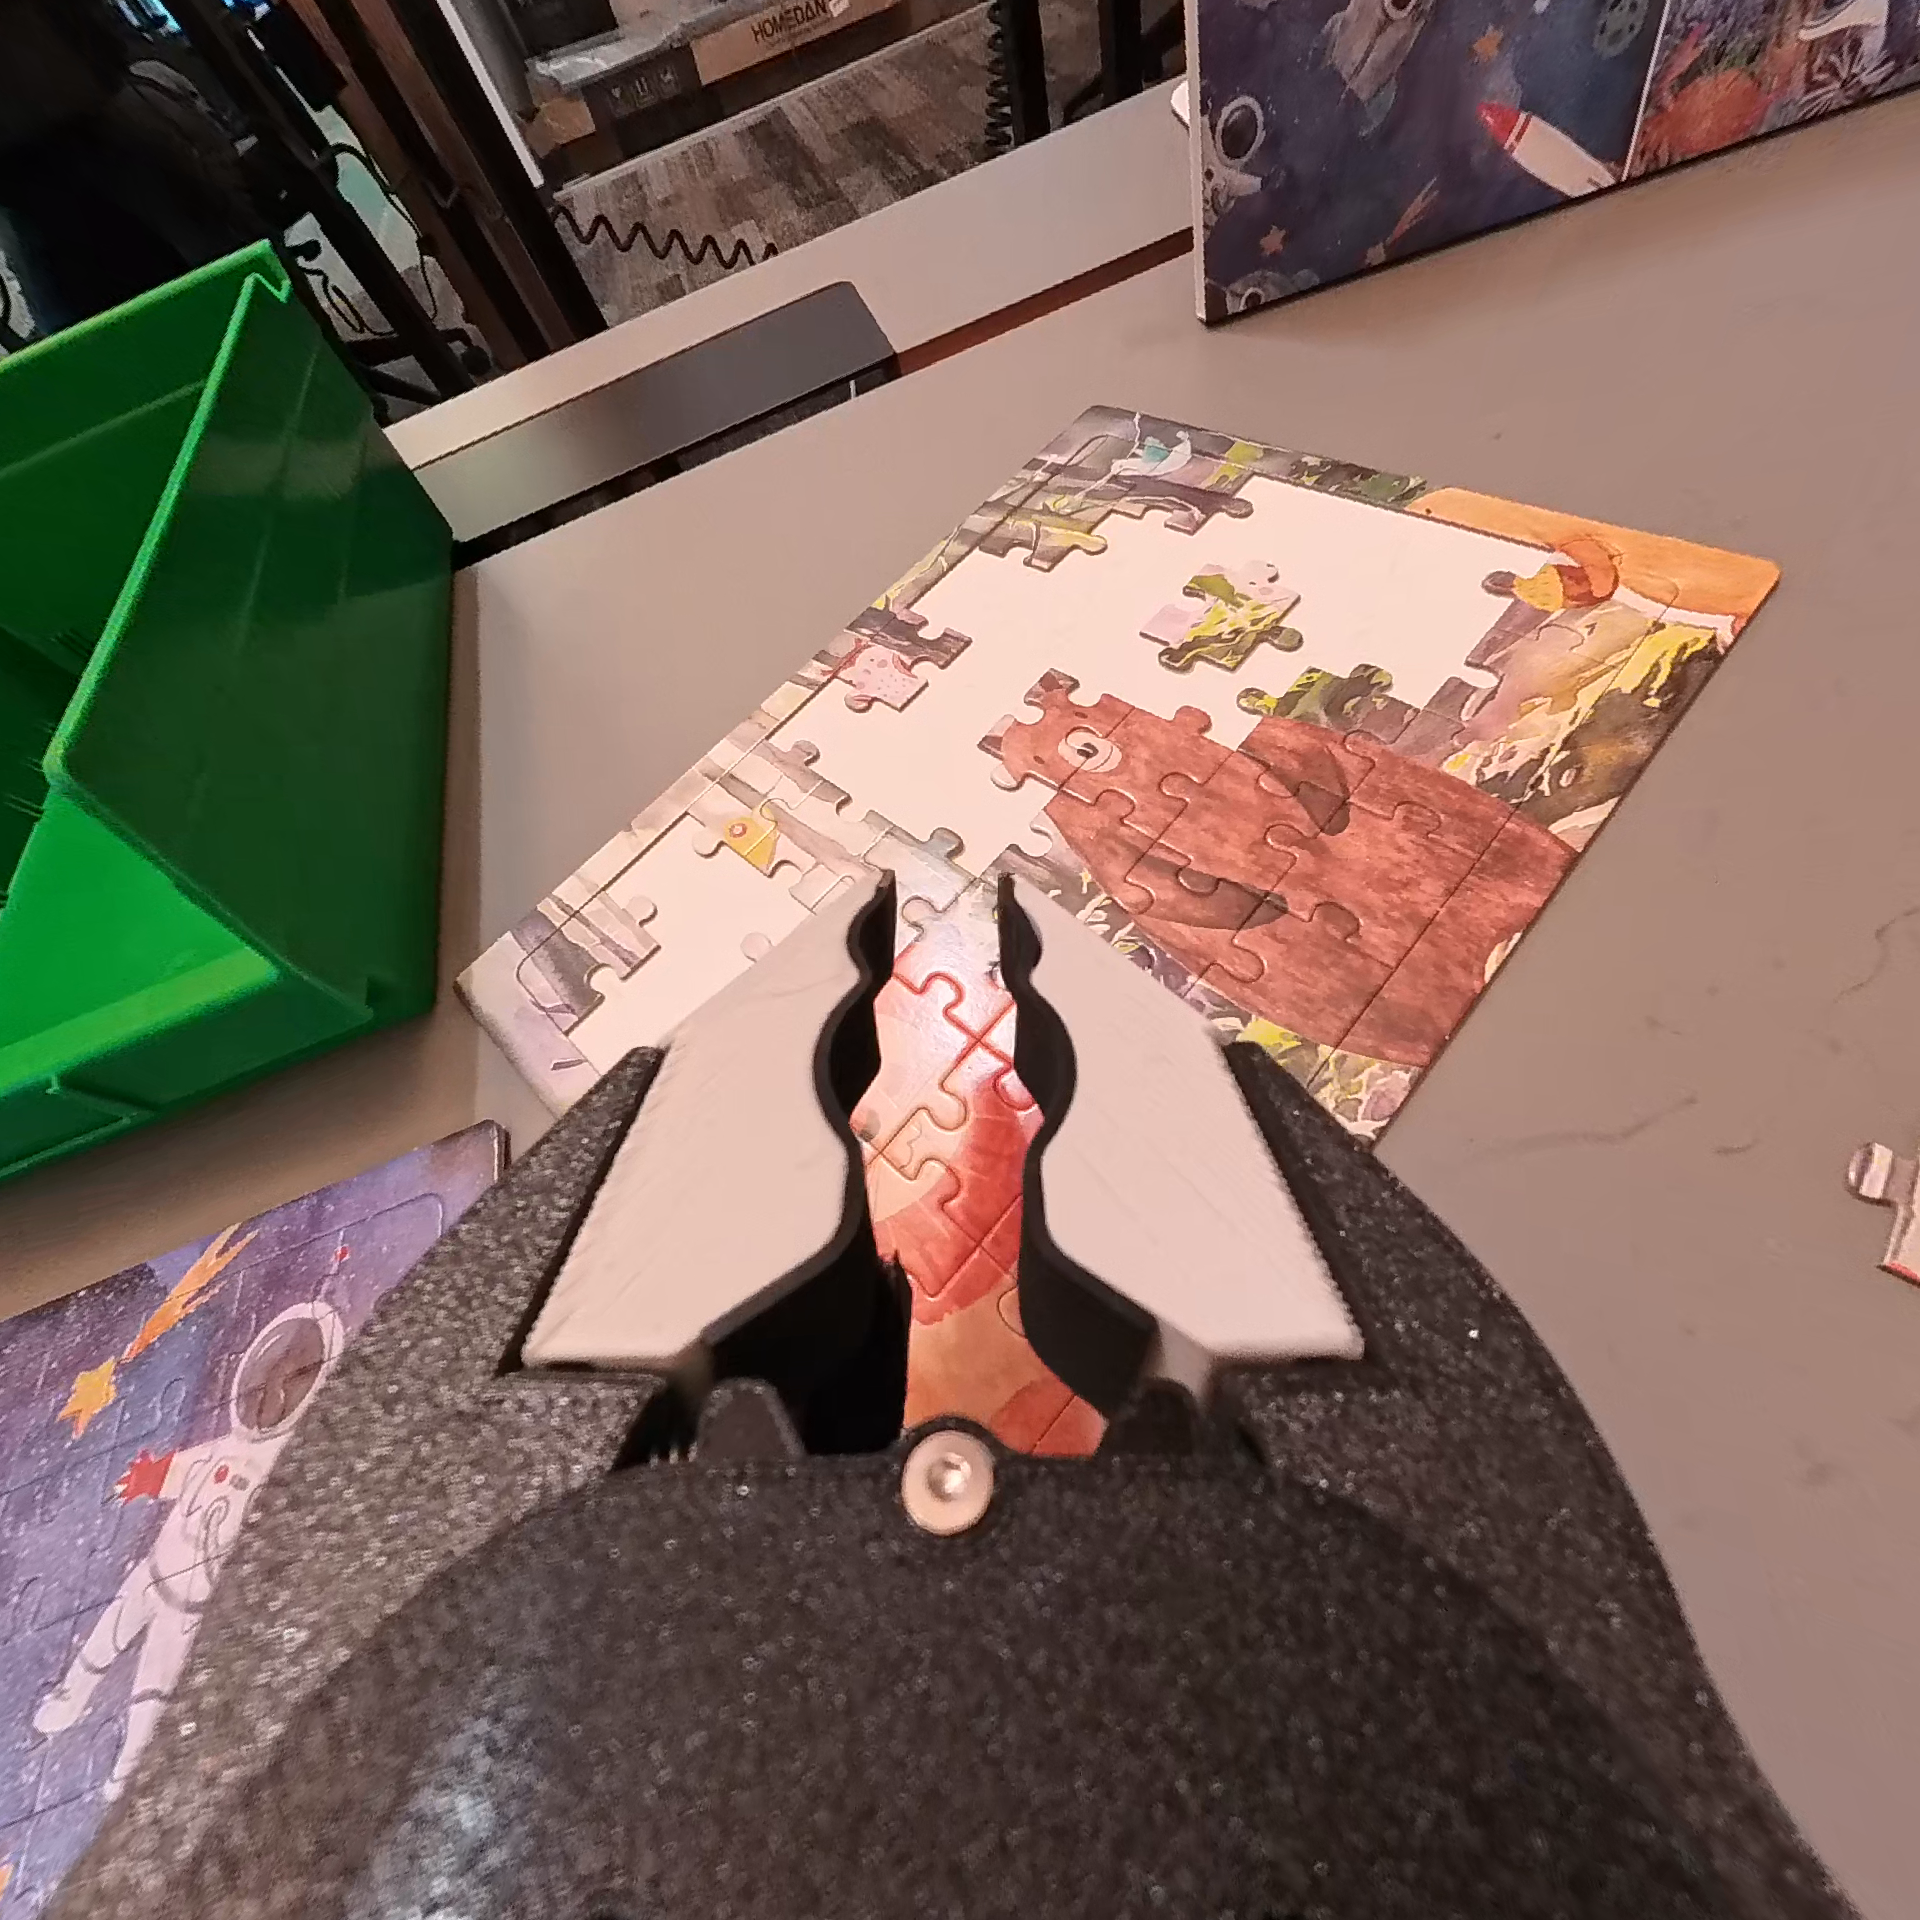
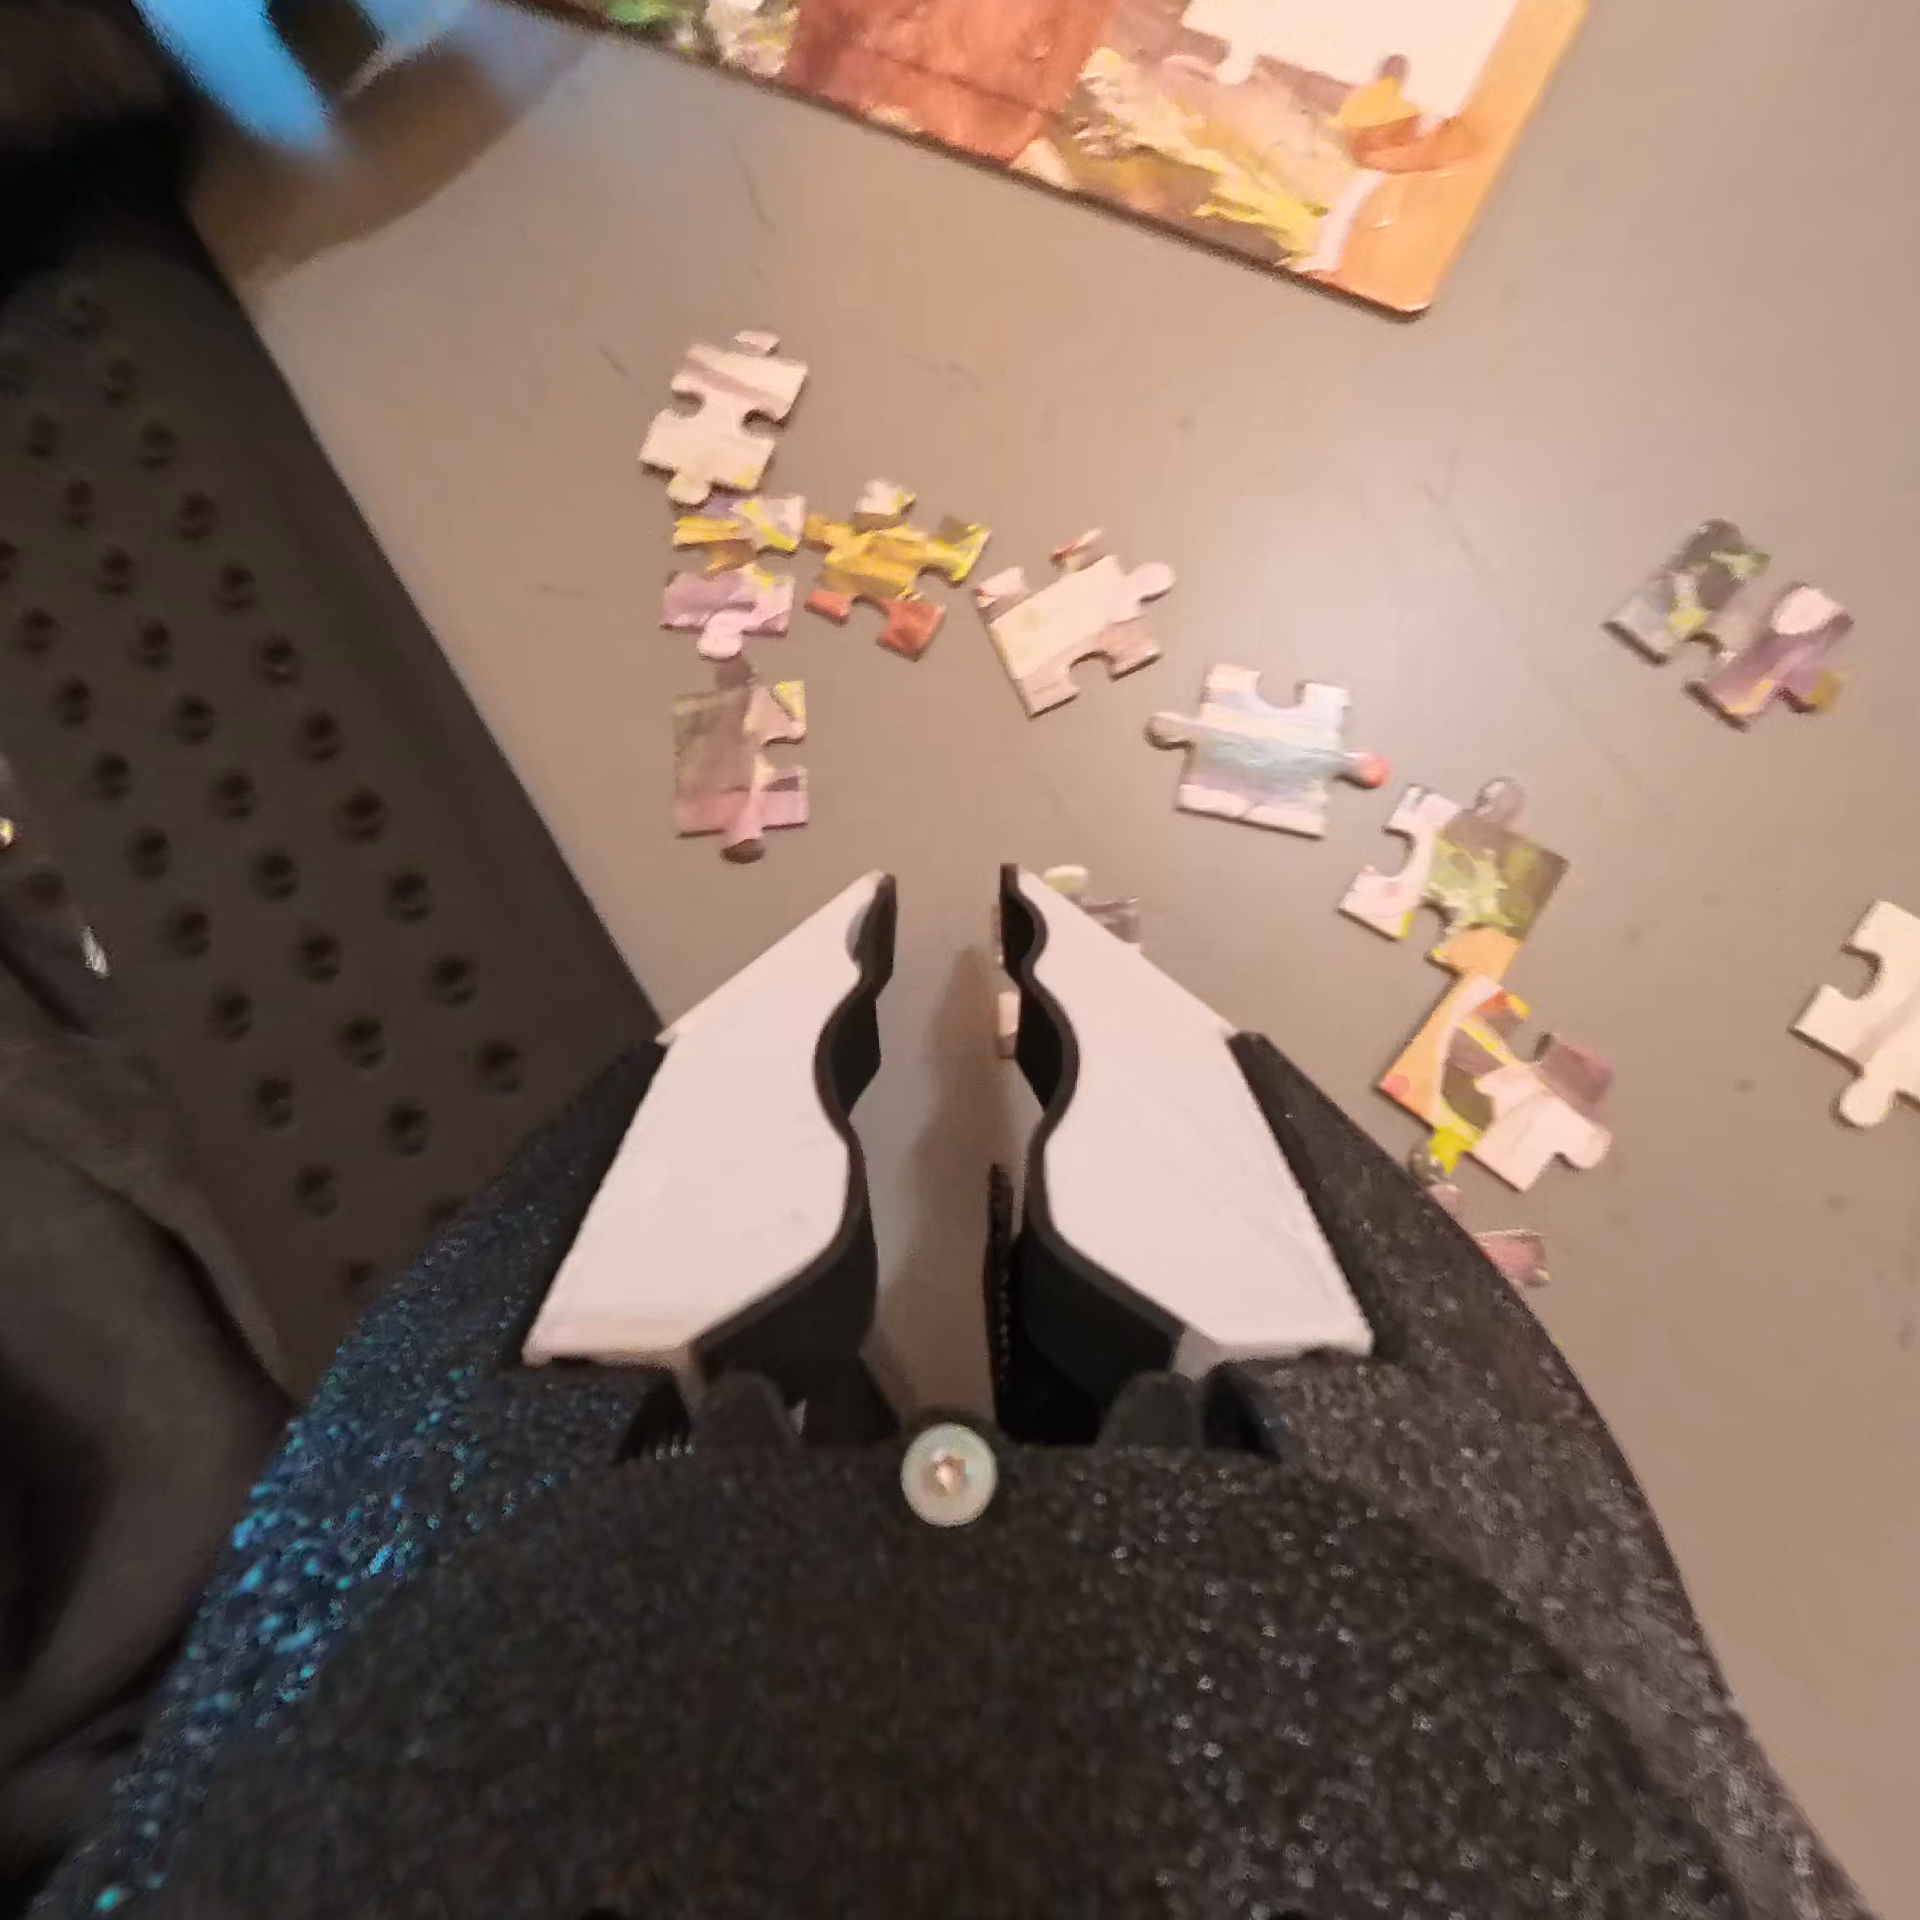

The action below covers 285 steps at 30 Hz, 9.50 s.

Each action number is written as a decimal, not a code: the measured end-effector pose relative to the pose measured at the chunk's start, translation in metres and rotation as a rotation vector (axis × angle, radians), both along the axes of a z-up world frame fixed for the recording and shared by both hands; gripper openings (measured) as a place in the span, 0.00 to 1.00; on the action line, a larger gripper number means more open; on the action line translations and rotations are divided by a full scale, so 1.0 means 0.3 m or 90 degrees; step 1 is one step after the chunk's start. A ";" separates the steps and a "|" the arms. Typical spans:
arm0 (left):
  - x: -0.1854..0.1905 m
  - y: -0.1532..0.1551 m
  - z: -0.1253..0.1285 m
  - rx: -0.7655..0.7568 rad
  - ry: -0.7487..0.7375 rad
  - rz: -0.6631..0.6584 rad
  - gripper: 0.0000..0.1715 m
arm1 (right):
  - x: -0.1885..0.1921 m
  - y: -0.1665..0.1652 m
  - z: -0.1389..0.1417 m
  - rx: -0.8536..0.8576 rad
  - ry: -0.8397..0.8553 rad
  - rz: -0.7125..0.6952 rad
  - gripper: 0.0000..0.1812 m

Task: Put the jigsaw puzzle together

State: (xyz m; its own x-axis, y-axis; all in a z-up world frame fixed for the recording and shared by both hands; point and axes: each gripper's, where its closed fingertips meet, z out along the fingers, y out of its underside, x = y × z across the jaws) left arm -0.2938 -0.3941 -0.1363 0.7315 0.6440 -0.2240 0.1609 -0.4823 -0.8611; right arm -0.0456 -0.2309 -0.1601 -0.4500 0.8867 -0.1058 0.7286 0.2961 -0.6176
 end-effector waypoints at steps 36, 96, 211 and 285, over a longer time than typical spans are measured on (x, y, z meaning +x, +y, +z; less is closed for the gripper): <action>0.003 0.002 0.001 0.000 0.002 -0.003 0.11 | 0.015 -0.176 -0.082 0.073 -0.029 0.106 0.05; -0.130 -0.166 0.022 0.071 -0.026 0.105 0.10 | -0.552 -0.233 0.220 -0.083 0.100 0.090 0.11; 0.056 0.088 0.146 0.096 -0.018 -0.131 0.18 | -0.728 -0.438 0.311 -0.728 -0.125 0.229 0.26; 0.204 0.015 0.072 0.149 -0.348 -0.413 0.01 | -0.666 -0.474 0.239 -0.489 -0.041 0.406 0.12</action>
State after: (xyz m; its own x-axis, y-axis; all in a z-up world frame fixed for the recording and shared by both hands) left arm -0.2327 -0.3896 -0.1147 0.9355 0.0502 0.3497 0.3347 -0.4428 -0.8318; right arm -0.2453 -0.3732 -0.0883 -0.7914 0.1618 -0.5895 0.6111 0.1807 -0.7707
